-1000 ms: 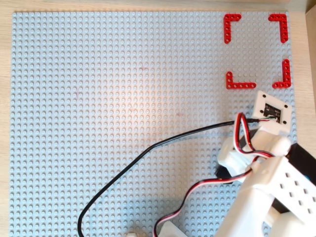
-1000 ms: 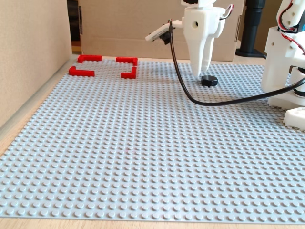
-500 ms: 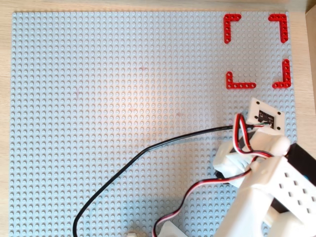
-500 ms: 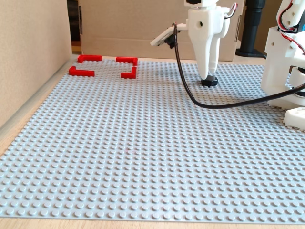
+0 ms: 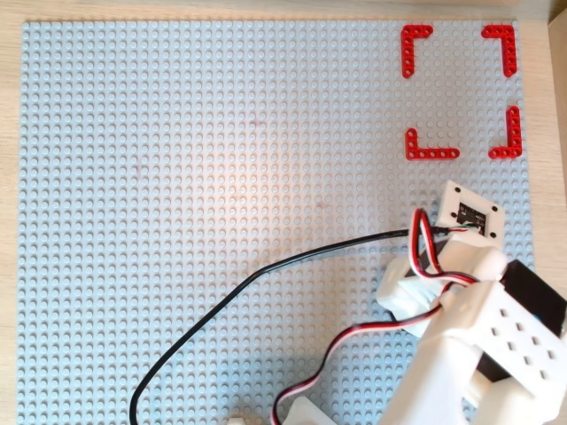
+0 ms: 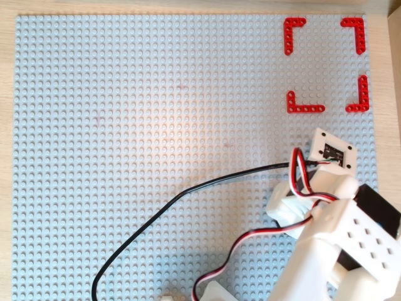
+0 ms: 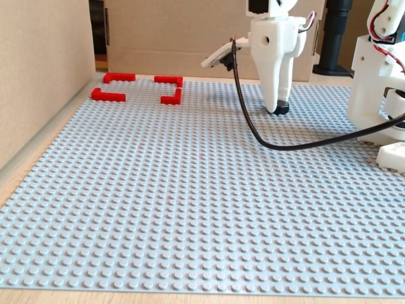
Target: Grab the Lego and store it in red box
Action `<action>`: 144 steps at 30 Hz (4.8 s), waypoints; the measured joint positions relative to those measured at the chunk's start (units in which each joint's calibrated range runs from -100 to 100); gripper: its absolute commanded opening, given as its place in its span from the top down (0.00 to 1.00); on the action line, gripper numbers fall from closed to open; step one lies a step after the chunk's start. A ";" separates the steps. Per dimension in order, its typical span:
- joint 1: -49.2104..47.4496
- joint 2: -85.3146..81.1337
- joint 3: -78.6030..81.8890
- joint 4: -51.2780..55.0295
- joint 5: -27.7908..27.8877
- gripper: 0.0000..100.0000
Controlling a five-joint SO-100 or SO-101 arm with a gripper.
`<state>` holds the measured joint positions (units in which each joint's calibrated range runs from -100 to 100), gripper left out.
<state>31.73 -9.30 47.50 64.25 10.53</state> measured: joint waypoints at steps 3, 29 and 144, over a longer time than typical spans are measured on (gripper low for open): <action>-0.22 0.00 0.00 -0.09 0.00 0.83; -2.47 0.08 -20.39 13.30 -2.59 0.90; -27.04 -89.26 -24.51 34.54 -9.38 0.98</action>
<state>4.69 -98.56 22.99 98.79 1.15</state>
